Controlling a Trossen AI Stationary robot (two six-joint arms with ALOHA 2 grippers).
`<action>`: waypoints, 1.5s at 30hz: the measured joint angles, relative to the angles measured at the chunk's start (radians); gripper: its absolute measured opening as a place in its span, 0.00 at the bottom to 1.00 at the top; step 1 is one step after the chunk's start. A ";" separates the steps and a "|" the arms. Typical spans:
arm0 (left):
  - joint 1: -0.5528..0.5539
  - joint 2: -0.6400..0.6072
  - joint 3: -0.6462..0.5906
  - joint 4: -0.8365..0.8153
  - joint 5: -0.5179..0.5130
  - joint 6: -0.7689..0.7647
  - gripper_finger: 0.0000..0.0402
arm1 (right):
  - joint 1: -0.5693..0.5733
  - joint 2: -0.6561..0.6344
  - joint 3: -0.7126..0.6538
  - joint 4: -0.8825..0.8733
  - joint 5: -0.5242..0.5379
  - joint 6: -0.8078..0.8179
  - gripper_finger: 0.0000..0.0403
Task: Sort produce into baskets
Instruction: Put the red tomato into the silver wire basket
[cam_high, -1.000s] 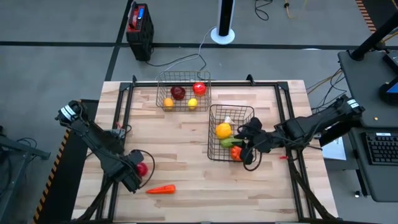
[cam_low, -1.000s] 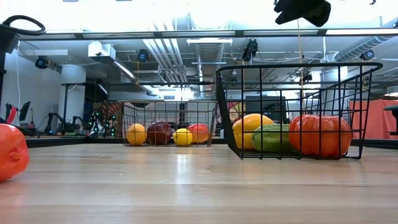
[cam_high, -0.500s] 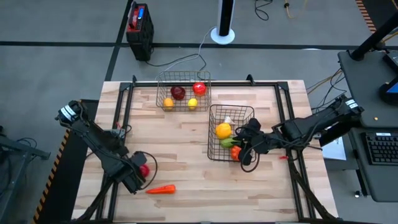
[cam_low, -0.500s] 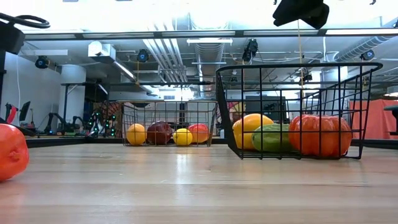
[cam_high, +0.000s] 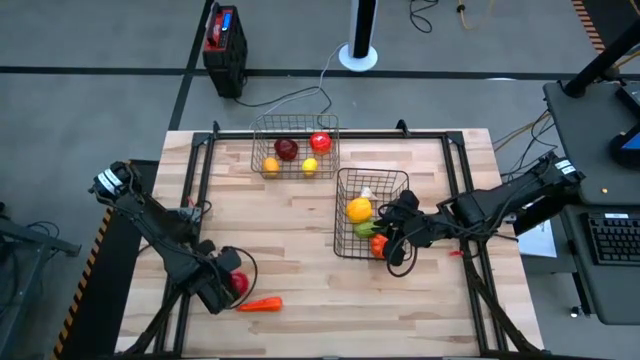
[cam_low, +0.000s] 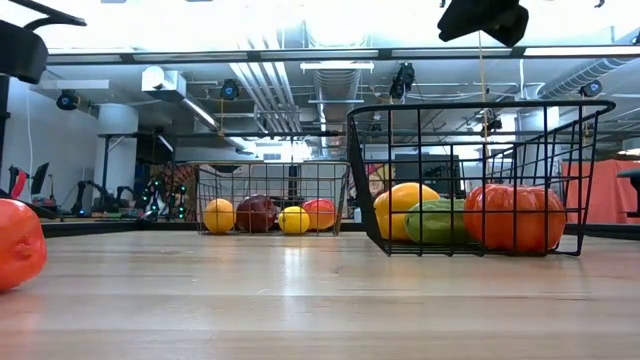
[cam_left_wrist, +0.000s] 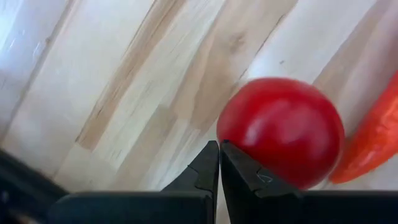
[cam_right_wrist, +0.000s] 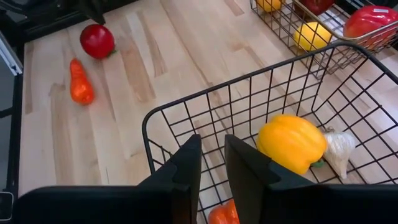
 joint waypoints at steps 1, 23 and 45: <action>0.000 0.000 0.000 0.008 -0.010 0.004 0.00 | 0.000 0.000 0.000 0.000 0.000 0.000 0.16; -0.006 -0.003 0.165 -0.048 -0.144 0.241 0.00 | 0.000 0.000 0.000 0.041 0.000 -0.017 0.16; -0.025 0.036 0.133 -0.040 -0.091 0.273 0.00 | 0.000 0.000 0.000 0.045 0.000 -0.024 0.16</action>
